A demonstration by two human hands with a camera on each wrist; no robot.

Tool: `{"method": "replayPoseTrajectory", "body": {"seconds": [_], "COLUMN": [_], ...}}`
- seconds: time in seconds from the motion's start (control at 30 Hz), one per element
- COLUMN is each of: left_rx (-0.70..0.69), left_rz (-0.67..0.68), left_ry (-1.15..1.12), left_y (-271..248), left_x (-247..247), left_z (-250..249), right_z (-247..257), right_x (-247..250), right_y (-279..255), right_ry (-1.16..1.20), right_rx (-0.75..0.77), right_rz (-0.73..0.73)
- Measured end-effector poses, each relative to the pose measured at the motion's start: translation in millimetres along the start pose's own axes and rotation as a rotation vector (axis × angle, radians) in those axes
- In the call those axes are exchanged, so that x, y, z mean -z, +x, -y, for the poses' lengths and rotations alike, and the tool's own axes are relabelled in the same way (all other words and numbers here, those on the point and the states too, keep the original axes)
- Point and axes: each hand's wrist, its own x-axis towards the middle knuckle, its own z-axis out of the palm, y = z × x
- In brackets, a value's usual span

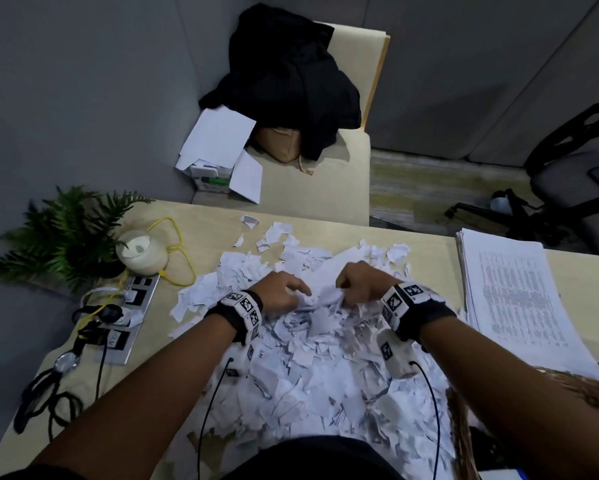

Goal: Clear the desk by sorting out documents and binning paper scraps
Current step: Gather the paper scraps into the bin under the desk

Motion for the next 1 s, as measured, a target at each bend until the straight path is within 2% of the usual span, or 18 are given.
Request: {"method": "replayPoseTrajectory", "body": {"seconds": [0.2, 0.27, 0.33, 0.43, 0.57, 0.67, 0.77, 0.83, 1.0], "left_rx": [0.04, 0.052, 0.102, 0.179, 0.189, 0.213, 0.236, 0.212, -0.033], "left_rz": [0.064, 0.016, -0.1, -0.188, -0.09, -0.091, -0.071, -0.067, -0.108], "left_ry": [-0.138, -0.256, -0.294, -0.115, 0.133, 0.341, 0.479, 0.439, 0.185], "left_y": [-13, -12, -2, 17, 40, 54, 63, 65, 54], "left_x": [-24, -25, -23, -18, -16, -15, -14, -12, -5], "left_z": [7, 6, 7, 9, 10, 9, 5, 3, -6], "right_z": [-11, -11, -10, -8, -15, -25, -28, -27, -26], "right_x": [-28, -31, -31, -31, -30, -27, -23, -19, -12], "right_y": [-28, -33, -36, -39, -36, -32, -29, -26, -14], "right_ry": [0.188, 0.218, 0.236, 0.294, 0.366, 0.372, 0.261, 0.121, -0.296], "right_rx": [-0.07, -0.08, -0.087, -0.094, -0.15, -0.175, -0.16, -0.126, 0.104], "right_rz": [-0.071, -0.082, -0.071, -0.079, -0.191, -0.253, -0.229, -0.191, -0.291]}}
